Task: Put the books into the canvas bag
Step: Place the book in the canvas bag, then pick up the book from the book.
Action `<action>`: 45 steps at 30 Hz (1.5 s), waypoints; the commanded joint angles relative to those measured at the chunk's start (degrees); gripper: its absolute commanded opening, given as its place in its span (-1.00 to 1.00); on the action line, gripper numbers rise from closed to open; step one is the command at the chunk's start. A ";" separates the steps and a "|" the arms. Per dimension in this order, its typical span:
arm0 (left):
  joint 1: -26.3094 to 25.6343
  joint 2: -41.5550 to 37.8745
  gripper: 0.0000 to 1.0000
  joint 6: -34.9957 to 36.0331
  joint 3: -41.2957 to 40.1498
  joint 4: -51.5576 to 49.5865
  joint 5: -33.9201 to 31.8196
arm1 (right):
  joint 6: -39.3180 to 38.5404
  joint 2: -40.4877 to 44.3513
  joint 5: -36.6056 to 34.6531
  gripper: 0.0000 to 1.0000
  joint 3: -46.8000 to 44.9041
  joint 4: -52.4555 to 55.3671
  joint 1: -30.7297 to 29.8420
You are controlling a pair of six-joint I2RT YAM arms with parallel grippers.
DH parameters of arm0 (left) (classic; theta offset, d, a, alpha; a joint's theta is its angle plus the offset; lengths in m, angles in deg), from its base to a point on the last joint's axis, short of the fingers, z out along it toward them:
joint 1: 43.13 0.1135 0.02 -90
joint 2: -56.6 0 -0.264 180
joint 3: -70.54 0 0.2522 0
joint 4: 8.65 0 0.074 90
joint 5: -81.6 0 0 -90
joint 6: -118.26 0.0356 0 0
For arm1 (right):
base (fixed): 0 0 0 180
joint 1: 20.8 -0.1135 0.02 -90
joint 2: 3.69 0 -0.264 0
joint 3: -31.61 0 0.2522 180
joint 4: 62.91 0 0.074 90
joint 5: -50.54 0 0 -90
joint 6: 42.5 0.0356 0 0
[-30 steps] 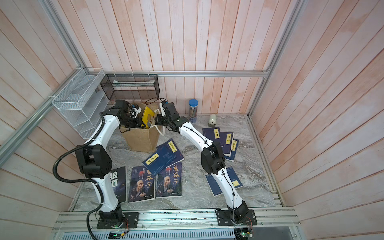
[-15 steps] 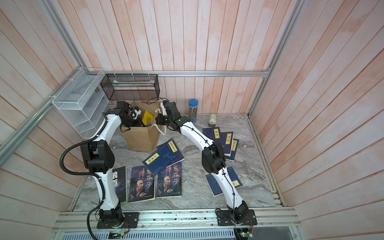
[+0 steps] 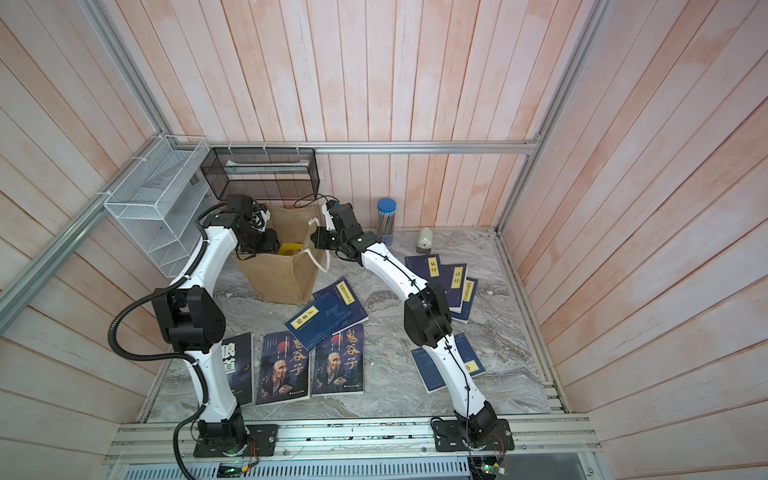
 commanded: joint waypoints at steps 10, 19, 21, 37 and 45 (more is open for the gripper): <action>0.39 -17.74 -0.04 -3.02 -4.45 0.37 7.32 | -2.46 9.59 -0.32 -0.28 -1.84 6.43 0.55; -2.54 -40.15 -0.04 -9.49 -33.09 6.87 10.40 | -2.77 27.95 -3.17 -0.24 -33.60 -3.76 0.70; -3.98 -44.71 -0.04 -11.59 -39.83 8.30 9.85 | -2.60 30.99 -3.52 -0.24 -40.27 -5.71 0.81; -9.92 -66.06 -0.05 -41.46 -89.72 34.40 19.47 | 0.27 27.85 -0.35 -0.23 -58.09 -18.35 0.46; -9.99 -60.00 0.02 -50.28 -96.37 48.62 24.47 | -0.26 21.64 0.27 -0.22 -56.83 -19.02 -0.22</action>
